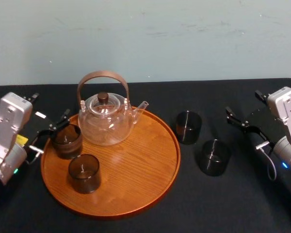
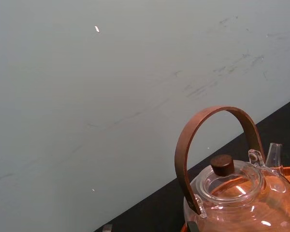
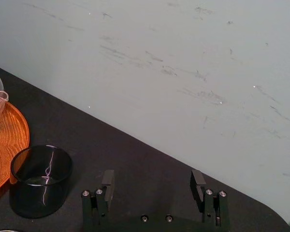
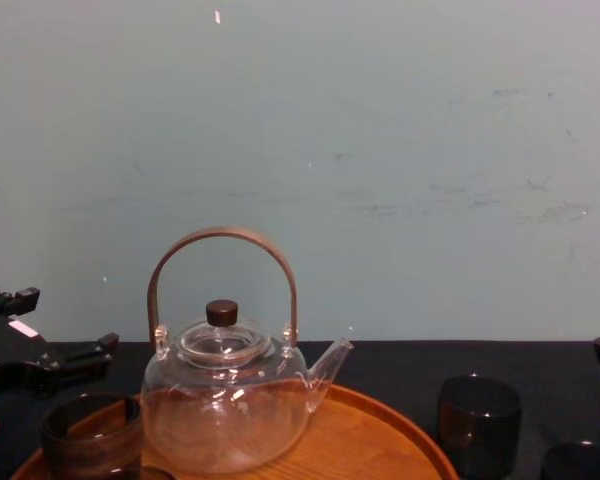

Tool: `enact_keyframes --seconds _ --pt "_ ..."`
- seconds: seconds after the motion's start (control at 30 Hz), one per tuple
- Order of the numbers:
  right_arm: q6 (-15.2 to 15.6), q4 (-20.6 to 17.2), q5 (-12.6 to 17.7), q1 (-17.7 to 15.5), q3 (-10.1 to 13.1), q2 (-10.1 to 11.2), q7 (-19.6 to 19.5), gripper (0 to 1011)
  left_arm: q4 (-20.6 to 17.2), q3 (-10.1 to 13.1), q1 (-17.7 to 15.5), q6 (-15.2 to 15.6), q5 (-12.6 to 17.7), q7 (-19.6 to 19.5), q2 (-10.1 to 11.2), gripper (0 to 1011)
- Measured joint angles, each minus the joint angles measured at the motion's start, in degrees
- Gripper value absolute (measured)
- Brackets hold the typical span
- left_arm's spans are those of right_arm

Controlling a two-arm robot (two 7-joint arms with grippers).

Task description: Pick up the glass from the table and place it on the tray.

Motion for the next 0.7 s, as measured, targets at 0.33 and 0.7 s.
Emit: enact_keyframes --seconds 0.33,0.7 --pt "0.00 0.00 0.00 0.00 0.00 0.00 0.00 1002 0.00 0.00 0.00 0.00 0.00 0.00 0.00 1001" --pt "0.00 0.00 0.00 0.00 0.00 0.00 0.00 1002 0.00 0.00 0.00 0.00 0.00 0.00 0.00 1002"
